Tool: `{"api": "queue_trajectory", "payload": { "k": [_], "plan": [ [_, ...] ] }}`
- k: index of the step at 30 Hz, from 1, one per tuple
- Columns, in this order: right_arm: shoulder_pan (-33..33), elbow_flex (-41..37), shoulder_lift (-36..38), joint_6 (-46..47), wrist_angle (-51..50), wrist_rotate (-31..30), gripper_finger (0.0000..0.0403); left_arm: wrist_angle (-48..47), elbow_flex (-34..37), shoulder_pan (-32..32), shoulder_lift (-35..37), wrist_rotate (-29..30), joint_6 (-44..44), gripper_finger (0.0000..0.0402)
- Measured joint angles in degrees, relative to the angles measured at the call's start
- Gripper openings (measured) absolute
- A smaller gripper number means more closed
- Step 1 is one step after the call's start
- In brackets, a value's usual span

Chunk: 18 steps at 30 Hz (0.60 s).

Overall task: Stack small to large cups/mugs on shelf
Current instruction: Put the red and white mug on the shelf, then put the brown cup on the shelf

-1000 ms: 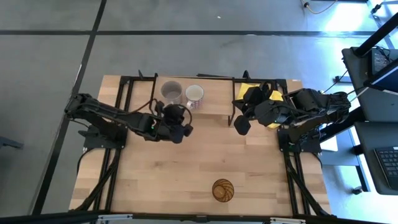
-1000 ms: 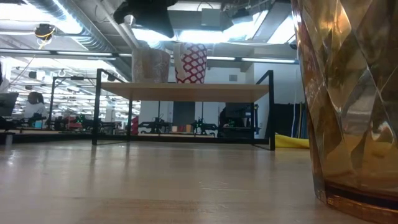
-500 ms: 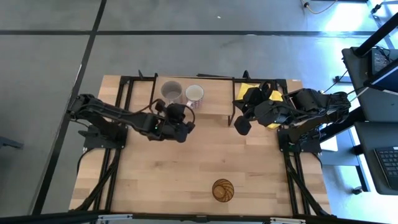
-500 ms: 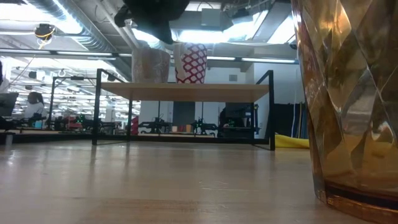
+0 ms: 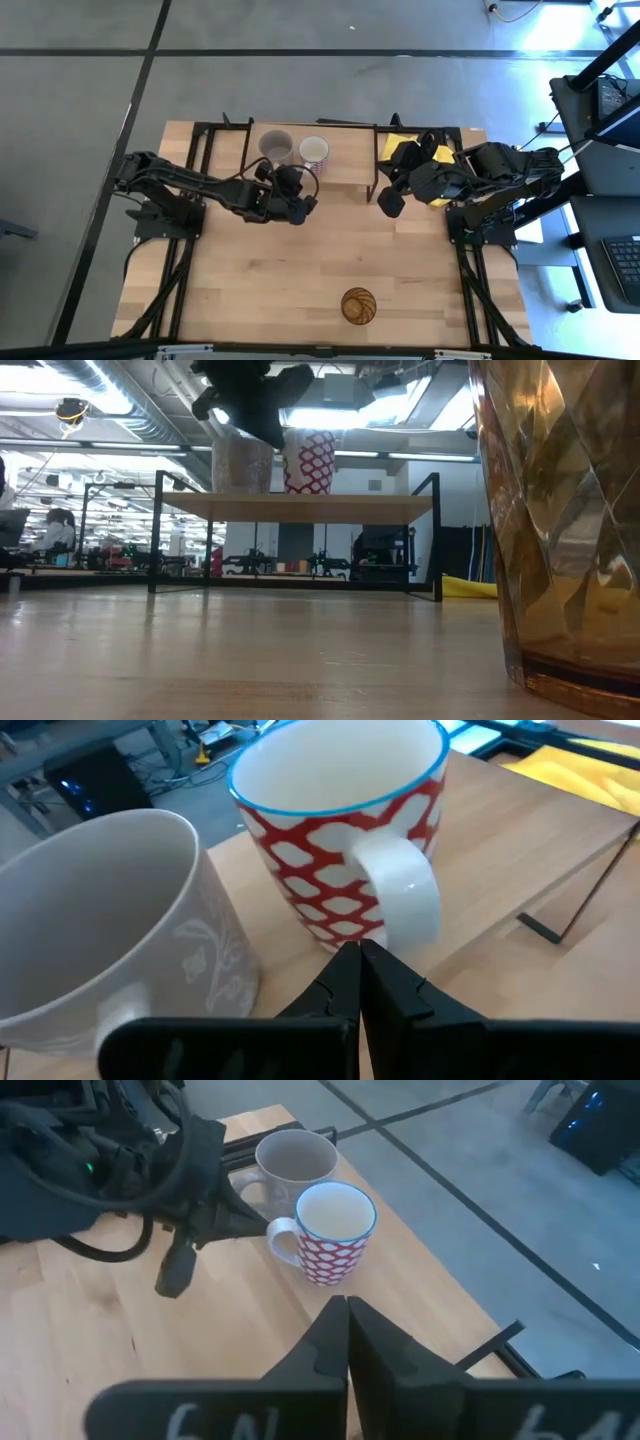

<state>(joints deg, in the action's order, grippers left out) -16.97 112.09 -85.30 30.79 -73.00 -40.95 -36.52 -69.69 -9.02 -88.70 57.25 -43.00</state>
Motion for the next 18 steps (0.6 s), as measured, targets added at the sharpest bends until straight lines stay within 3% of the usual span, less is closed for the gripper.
{"api": "queue_trajectory", "payload": {
  "k": [13,18],
  "plan": [
    [-0.2,0.0,0.0,-1.27,-2.88,0.34,0.0009,-0.63,-1.8,-0.89,1.24,-1.33,3.38,0.0],
    [-0.11,-0.03,1.67,-2.61,-2.4,9.62,0.0036,-0.04,-10.4,-5.67,4.94,-8.93,9.99,0.0]
  ]
}}
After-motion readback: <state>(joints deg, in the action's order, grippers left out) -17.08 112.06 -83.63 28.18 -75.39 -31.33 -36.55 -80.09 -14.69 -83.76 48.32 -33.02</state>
